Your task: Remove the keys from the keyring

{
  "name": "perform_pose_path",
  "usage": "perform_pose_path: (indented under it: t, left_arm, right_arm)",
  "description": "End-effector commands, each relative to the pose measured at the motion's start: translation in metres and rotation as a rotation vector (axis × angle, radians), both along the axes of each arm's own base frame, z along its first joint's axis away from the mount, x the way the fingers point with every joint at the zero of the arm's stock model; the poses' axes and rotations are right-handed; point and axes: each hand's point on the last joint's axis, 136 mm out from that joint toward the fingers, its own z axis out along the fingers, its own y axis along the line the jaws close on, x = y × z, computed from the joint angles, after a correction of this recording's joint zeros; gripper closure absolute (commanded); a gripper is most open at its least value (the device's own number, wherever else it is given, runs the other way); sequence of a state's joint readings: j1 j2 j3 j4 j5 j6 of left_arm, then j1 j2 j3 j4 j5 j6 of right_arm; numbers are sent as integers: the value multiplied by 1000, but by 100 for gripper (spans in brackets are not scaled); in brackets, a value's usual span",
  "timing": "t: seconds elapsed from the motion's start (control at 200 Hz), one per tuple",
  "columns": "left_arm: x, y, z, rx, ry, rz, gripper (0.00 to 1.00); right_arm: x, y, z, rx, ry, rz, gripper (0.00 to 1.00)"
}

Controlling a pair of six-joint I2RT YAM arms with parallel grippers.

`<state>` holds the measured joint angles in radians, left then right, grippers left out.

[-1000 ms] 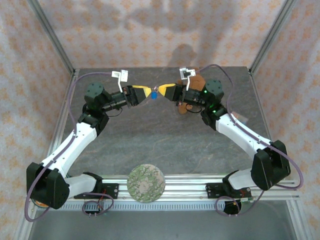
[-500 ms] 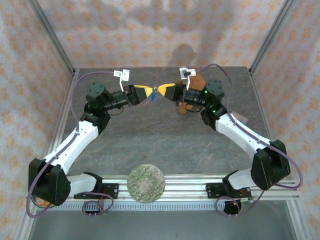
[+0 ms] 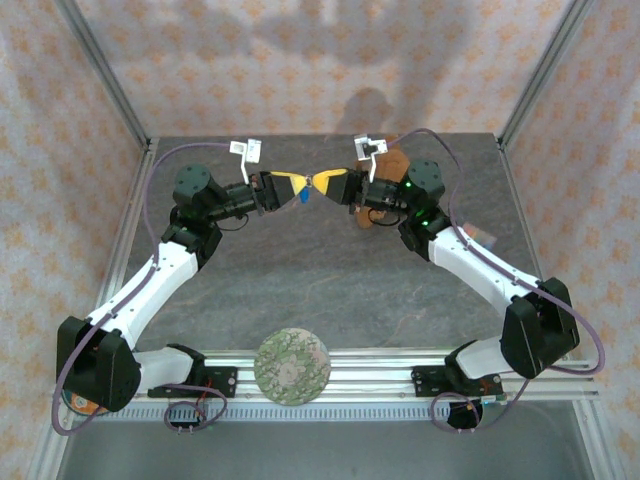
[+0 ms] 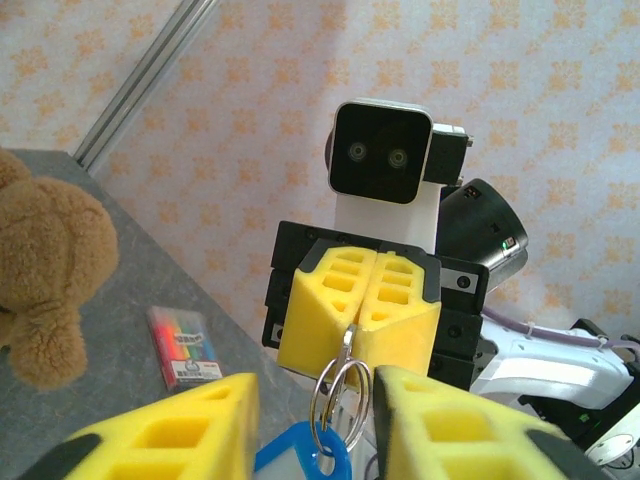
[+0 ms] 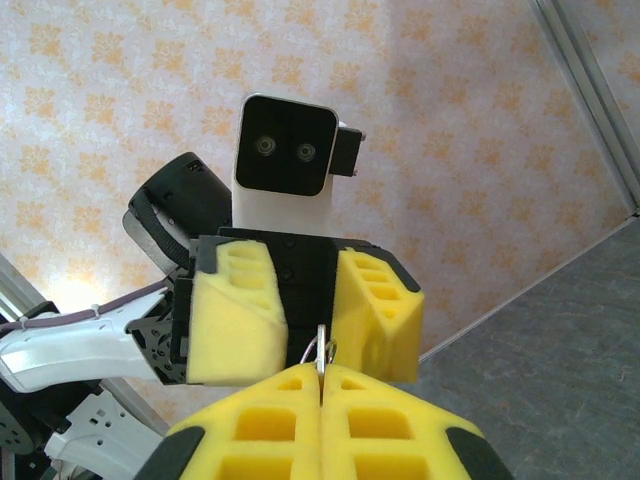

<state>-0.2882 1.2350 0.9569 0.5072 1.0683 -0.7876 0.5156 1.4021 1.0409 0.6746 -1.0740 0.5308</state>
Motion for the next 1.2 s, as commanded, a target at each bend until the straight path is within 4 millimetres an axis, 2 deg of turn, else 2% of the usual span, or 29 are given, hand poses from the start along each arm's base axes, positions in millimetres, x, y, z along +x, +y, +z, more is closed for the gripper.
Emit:
perform_pose_path:
  t: [0.0,0.13,0.28,0.405,0.851,1.196]
  left_arm:
    - [-7,-3,21,-19,-77,-30,76]
    - [-7,-2,22,-19,-80,-24,80]
    - [-9,-1,23,-21,-87,-23,93]
    - [-9,0,24,-25,-93,-18,100]
    - [-7,12,31,-65,-112,34,100]
    - [-7,19,28,-76,-110,63,100]
  right_arm:
    - [-8,-1,22,32,-81,16,100]
    - [-8,-1,22,31,-80,14,100]
    - [-8,-2,21,29,-82,4,100]
    - [-8,-3,21,29,-90,-8,100]
    - [-8,-9,22,44,-108,-48,100]
    - [-7,-12,26,62,-109,-60,100]
